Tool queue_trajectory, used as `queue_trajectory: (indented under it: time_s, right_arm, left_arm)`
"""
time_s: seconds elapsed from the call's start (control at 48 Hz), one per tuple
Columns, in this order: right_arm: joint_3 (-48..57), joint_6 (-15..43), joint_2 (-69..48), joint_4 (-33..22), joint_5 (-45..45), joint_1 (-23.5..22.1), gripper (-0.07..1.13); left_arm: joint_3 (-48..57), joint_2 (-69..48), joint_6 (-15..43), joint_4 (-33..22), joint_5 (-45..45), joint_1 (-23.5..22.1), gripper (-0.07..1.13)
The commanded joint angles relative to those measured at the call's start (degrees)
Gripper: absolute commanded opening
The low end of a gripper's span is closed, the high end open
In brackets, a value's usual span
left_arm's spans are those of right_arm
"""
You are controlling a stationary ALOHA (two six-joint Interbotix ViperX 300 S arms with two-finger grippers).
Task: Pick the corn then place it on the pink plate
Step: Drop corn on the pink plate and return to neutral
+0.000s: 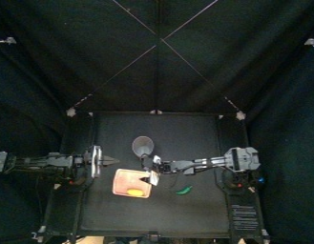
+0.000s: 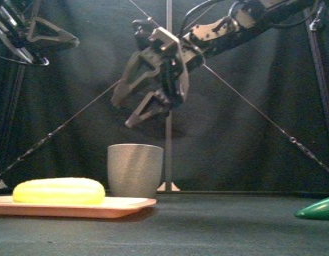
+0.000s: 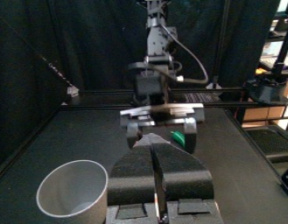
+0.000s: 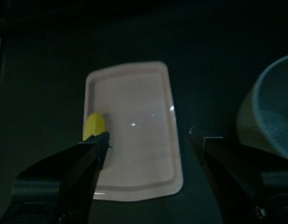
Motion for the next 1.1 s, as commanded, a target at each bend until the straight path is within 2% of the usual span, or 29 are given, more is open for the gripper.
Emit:
queue_trajectory:
  time_s: [0.021, 0.188, 0.417, 0.625, 0.771, 1.104]
  right_arm:
    - [3.3, 0.0, -9.2, -2.0, -1.7, -1.6, 1.04]
    - [12.0, 0.0, -21.4, -5.0, -5.5, -4.2, 1.04]
    - [28.0, 0.1, -42.9, -5.5, -15.9, -8.3, 1.04]
    - [37.1, 0.2, -59.9, -5.4, -14.9, -9.8, 1.04]
    - [39.8, 0.3, -64.6, -4.4, -12.7, -9.5, 1.04]
    - [41.5, 0.1, -64.5, -4.9, -12.7, -9.2, 1.04]
  left_arm:
    - [-1.6, 0.0, 0.0, 0.2, -0.3, 0.1, -0.03]
    - [-1.5, -0.2, 0.0, 0.2, 0.0, 0.3, -0.03]
    - [-1.8, -0.4, -0.1, 0.1, 0.8, 0.6, -0.03]
    - [-1.8, -0.6, -0.1, 0.1, 0.8, 1.3, -0.03]
    - [-1.8, -0.7, -0.1, 0.0, 0.8, 1.9, -0.03]
    - [-1.2, -0.7, -0.1, -0.2, 0.8, 2.6, -0.03]
